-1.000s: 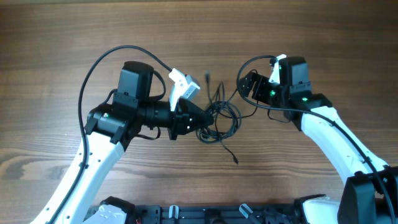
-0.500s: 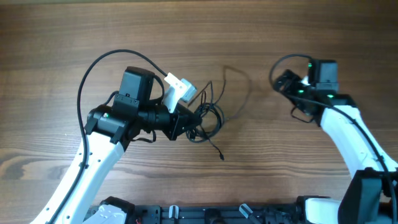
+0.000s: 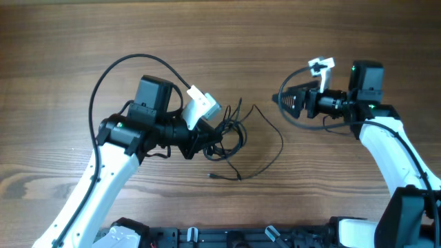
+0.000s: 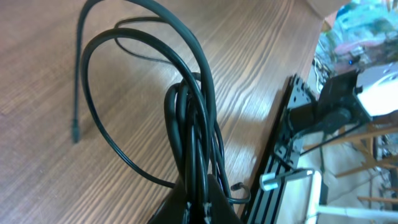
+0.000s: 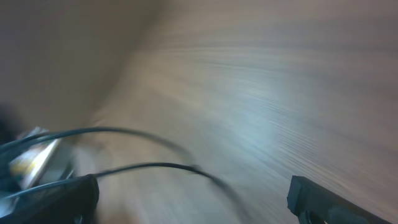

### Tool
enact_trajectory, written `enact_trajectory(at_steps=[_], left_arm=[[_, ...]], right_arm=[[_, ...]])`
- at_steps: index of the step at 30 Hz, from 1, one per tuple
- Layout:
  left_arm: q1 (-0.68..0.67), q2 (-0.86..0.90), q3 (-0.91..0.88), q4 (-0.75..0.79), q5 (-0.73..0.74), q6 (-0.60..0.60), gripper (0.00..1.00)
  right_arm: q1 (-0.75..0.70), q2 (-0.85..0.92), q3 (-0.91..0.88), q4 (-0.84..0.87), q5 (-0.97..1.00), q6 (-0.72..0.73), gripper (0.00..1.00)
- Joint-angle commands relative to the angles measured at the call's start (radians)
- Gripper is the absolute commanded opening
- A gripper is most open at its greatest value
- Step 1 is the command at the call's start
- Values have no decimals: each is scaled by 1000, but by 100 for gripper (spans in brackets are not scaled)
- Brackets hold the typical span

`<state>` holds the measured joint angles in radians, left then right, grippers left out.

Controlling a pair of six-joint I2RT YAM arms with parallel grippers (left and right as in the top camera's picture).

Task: Untangle cables

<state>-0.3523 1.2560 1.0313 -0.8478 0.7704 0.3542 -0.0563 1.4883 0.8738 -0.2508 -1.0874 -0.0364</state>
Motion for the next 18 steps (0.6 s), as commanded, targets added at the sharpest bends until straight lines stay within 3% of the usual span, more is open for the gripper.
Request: enact_trajectory(at_steps=[1, 18], left_arm=[[-17, 57, 1, -27, 6, 62, 4], [-109, 83, 1, -24, 32, 64, 4]], right_arm=[[50, 12, 3, 27, -278, -186, 100], [311, 12, 3, 141, -251, -225, 98]])
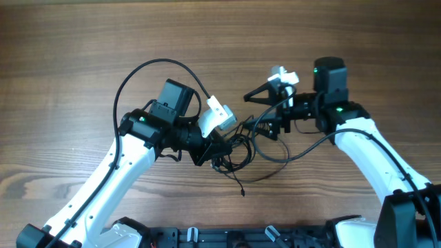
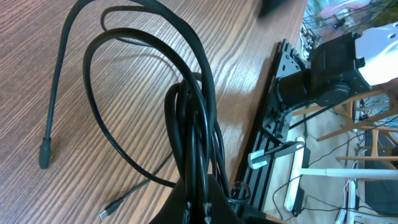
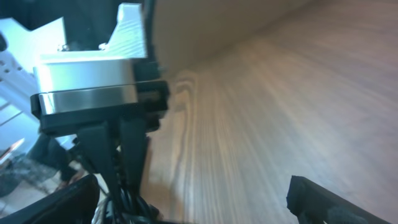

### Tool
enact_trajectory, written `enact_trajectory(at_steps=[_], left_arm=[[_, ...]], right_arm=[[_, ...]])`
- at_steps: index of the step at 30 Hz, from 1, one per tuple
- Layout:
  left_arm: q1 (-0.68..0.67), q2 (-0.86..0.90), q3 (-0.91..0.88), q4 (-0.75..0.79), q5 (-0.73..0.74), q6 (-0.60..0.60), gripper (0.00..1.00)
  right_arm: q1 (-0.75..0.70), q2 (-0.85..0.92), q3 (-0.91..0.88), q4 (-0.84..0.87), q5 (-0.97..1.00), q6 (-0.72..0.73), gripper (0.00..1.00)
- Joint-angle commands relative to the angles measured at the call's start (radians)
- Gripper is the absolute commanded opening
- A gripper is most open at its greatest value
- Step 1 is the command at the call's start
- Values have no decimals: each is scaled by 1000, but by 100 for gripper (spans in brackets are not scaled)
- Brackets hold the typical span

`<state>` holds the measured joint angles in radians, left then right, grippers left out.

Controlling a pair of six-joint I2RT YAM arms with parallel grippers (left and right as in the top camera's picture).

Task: Untangle cables

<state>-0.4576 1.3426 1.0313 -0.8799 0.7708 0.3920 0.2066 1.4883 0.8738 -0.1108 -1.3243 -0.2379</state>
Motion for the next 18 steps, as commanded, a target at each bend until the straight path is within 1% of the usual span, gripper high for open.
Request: enact_trajectory(at_steps=[1, 2, 5, 7, 9, 10, 15, 18], left_arm=[[-3, -4, 2, 17, 32, 20, 4], [-3, -4, 2, 27, 32, 15, 4], [-2, -6, 3, 31, 31, 16, 4], [5, -12, 3, 29, 31, 15, 4], [17, -20, 3, 29, 31, 11, 4], [26, -25, 3, 29, 31, 12, 4], [98, -49, 3, 30, 31, 12, 4], [137, -51, 3, 30, 32, 12, 4]], right_arm=[[66, 12, 3, -3, 10, -24, 96], [89, 12, 3, -9, 50, -24, 94], [130, 12, 3, -38, 188, -23, 84], [145, 12, 3, -70, 261, -24, 80], [150, 12, 3, -106, 278, -26, 77], [150, 12, 3, -124, 278, -29, 74], [150, 12, 3, -196, 278, -97, 43], [150, 12, 3, -201, 275, -98, 32]])
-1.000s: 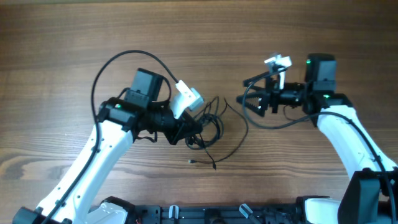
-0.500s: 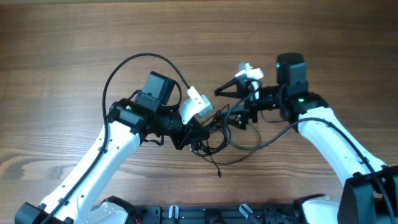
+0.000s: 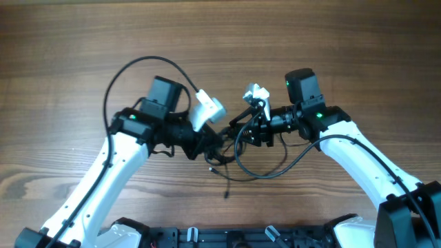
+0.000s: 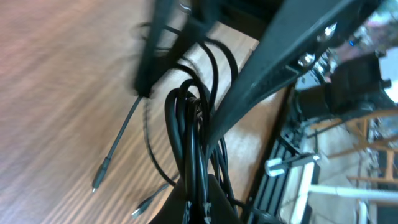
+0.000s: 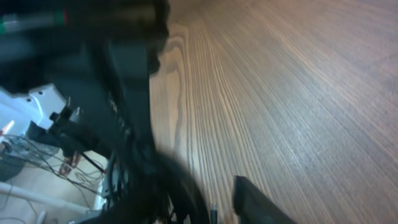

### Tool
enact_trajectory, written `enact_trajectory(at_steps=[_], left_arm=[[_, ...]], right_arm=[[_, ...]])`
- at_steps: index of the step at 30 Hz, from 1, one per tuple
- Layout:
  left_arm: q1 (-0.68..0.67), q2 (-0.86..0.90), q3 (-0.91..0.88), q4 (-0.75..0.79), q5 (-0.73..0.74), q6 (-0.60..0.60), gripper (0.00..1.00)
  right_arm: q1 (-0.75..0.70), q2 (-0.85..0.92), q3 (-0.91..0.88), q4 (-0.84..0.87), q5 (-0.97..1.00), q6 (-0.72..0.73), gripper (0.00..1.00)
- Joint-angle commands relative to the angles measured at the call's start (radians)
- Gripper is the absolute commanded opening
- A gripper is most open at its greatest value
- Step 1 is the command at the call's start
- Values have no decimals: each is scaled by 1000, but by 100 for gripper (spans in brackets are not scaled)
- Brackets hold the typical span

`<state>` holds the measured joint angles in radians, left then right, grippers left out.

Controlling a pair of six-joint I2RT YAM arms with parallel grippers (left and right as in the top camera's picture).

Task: Untangle cables

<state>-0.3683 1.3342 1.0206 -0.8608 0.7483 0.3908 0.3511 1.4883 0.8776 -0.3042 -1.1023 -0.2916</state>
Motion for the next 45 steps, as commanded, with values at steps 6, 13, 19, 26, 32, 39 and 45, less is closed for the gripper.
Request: enact_trajectory(at_steps=[6, 13, 19, 26, 32, 39, 45], left_arm=[[59, -43, 14, 11, 67, -6, 4], [58, -43, 14, 31, 163, -5, 4], [58, -43, 14, 56, 175, -5, 5], [58, -43, 14, 72, 140, -77, 100], [82, -43, 14, 152, -145, -674, 100], [73, -42, 14, 151, -257, -1287, 100], [2, -33, 13, 171, -281, -1304, 91]], right_arm=[[5, 12, -1, 2, -15, -46, 32], [5, 12, -1, 4, -17, -46, 40], [5, 12, -1, 14, -20, -45, 8], [-13, 12, -1, 230, 123, 404, 4], [-35, 12, -1, 304, 399, 758, 4], [-35, 12, -1, 312, 486, 1013, 4], [-35, 12, -1, 311, 494, 1141, 4]])
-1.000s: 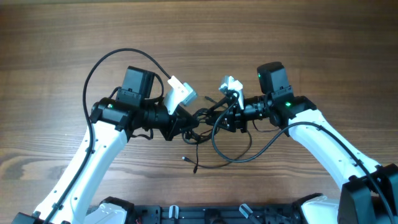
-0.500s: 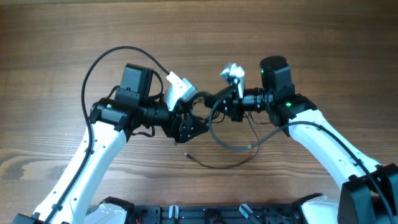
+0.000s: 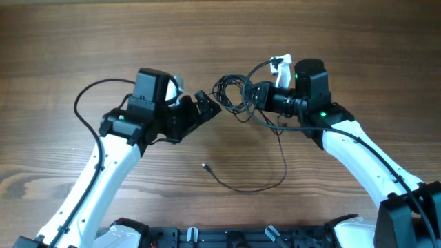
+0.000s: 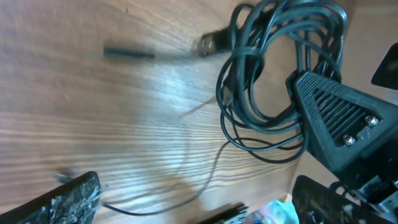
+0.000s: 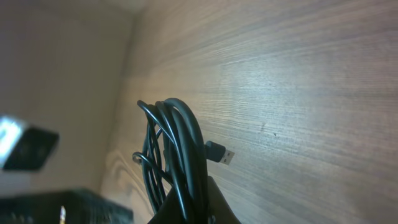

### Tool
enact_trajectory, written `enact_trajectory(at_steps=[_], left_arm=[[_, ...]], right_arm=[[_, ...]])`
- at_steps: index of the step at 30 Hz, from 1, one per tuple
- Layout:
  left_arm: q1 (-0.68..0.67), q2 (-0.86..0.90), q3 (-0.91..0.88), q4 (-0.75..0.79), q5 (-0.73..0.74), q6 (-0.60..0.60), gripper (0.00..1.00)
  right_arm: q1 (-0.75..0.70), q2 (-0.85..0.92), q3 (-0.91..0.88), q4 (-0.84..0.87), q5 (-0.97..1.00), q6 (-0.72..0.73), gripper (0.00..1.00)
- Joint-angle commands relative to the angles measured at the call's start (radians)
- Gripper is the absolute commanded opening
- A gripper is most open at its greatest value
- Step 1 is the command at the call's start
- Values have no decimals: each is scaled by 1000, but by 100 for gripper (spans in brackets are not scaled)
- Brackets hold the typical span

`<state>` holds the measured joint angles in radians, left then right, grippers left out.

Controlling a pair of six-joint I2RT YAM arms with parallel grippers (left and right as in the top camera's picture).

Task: Untangle cables

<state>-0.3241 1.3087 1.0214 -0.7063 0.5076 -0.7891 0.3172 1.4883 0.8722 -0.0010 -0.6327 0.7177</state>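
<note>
A coiled bundle of black cables (image 3: pixel 231 91) hangs from my right gripper (image 3: pixel 249 96), which is shut on it just above the table. In the right wrist view the coils (image 5: pixel 177 140) rise from between the closed fingers, and a USB plug (image 5: pixel 219 153) sticks out beside them. One loose strand (image 3: pixel 281 155) trails from the bundle toward the front, ending in a small plug (image 3: pixel 205 165). My left gripper (image 3: pixel 200 111) stands open just left of the bundle, apart from it. From the left wrist the bundle (image 4: pixel 273 62) shows ahead, with nothing between the spread fingertips (image 4: pixel 68 196).
The wooden table (image 3: pixel 220 34) fills the overhead view. A black rail (image 3: pixel 207 238) runs along the front edge. My left arm's own cable (image 3: pixel 86 103) loops out to the left of the arm.
My left gripper has let go of the bundle and now stands open to its left. My right gripper is shut on the bundle, which now sits farther back and to the right.
My left gripper held the bundle near the middle while the right one stood open far to the right. Then the right gripper was closer, then at the bundle with the left still shut. Now the right gripper holds it and the left is open.
</note>
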Motion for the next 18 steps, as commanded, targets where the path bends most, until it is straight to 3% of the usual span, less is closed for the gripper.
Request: enact_trajectory(at_steps=[1, 6, 9, 13, 18], left_arm=[[-58, -5, 13, 21, -58, -150, 89], [-116, 10, 13, 18, -232, -244, 86], [-139, 16, 13, 19, -255, -300, 84], [-173, 16, 13, 19, -259, -319, 60], [-212, 16, 9, -13, -258, -369, 55]], right_arm=[[-1, 12, 4, 8, 19, 139, 4], [-1, 12, 4, 6, -27, 145, 4], [-1, 12, 4, 8, -26, 146, 4], [-1, 12, 4, 42, -26, 167, 4], [-1, 12, 4, 71, -47, 238, 4]])
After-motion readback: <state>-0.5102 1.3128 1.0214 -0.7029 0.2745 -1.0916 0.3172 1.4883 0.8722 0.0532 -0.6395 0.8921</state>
